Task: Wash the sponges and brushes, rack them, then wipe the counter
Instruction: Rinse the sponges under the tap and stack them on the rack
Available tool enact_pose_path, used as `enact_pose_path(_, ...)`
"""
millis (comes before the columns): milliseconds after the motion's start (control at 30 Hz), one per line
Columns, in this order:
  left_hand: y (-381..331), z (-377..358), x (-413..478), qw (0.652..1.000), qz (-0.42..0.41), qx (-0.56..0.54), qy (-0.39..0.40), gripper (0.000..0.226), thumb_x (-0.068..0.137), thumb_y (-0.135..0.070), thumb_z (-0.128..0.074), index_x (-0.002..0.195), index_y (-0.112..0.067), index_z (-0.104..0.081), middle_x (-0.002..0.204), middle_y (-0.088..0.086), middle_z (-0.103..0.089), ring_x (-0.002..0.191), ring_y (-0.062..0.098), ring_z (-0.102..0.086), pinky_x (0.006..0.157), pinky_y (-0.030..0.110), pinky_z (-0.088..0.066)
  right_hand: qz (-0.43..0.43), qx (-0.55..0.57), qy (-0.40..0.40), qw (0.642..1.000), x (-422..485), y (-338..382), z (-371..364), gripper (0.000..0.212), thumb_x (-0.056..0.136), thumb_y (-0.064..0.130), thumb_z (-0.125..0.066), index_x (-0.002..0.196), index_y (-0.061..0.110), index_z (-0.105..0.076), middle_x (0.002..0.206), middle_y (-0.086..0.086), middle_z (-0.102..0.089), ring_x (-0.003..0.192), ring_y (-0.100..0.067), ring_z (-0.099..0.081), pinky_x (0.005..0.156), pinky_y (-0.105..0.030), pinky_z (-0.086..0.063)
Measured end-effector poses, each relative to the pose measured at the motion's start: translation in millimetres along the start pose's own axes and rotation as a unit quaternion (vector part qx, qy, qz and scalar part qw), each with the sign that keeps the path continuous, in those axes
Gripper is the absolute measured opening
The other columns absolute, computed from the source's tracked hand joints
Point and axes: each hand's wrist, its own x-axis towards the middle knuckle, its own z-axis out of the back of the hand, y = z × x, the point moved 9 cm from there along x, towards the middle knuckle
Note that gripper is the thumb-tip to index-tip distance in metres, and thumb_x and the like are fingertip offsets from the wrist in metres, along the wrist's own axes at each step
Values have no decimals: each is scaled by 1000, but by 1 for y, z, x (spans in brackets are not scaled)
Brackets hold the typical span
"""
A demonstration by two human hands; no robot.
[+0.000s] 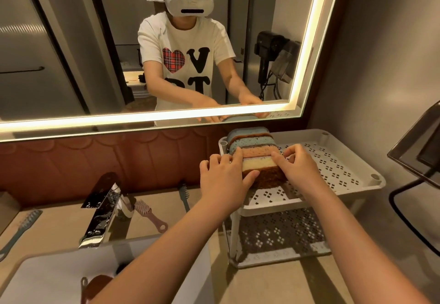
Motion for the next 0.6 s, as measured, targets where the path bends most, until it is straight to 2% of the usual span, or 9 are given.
enact_pose_path(67,1,0,0,1000,6,-14,9,69,91,-61,-28,147,-24,-16,140,5,-43,127,27,-34,103,42,-28,12,-36,-27,999,-2,4,4,34,88,49,-52,97,18,-46,97,-4,-51,88,-19,-51,72,-36,-46)
enact_pose_path(167,3,0,-3,997,12,-67,22,67,91,-60,-32,147,-25,-18,141,7,-38,129,28,-32,105,42,-27,58,-100,-86,990,-8,17,13,28,88,47,-53,85,20,-48,91,-1,-49,85,-20,-49,67,-33,-40)
enact_pose_path(267,8,7,-5,991,10,-126,36,65,92,-55,-35,146,-24,-18,144,6,-34,131,27,-32,106,42,-26,98,-126,-111,981,-16,28,17,24,88,44,-53,79,21,-51,87,1,-49,86,-20,-49,66,-31,-37)
enact_pose_path(367,15,28,-12,981,-30,-191,29,52,95,-44,-39,141,-20,-32,141,5,-39,130,24,-36,105,38,-31,171,-141,-108,969,-33,52,16,19,89,38,-54,82,20,-54,85,3,-50,81,-18,-50,64,-29,-34)
enact_pose_path(433,24,45,-24,970,-70,-232,23,44,95,-39,-43,135,-20,-41,137,1,-45,127,17,-40,104,31,-34,224,-162,-92,956,-50,74,7,16,89,36,-55,84,21,-55,83,6,-51,75,-14,-49,61,-27,-32)
enact_pose_path(500,37,61,-38,968,-96,-232,17,38,94,-36,-45,129,-21,-48,129,-2,-52,119,10,-48,99,27,-39,264,-171,-76,946,-68,94,-4,14,88,35,-56,83,23,-56,80,9,-51,72,-11,-47,58,-23,-33)
enact_pose_path(600,66,72,-59,972,-94,-214,38,33,94,-38,-46,122,-24,-54,119,-8,-59,106,4,-55,93,27,-46,312,-142,-50,938,-93,118,-25,12,86,33,-60,81,22,-59,76,10,-55,68,-8,-48,58,-23,-39)
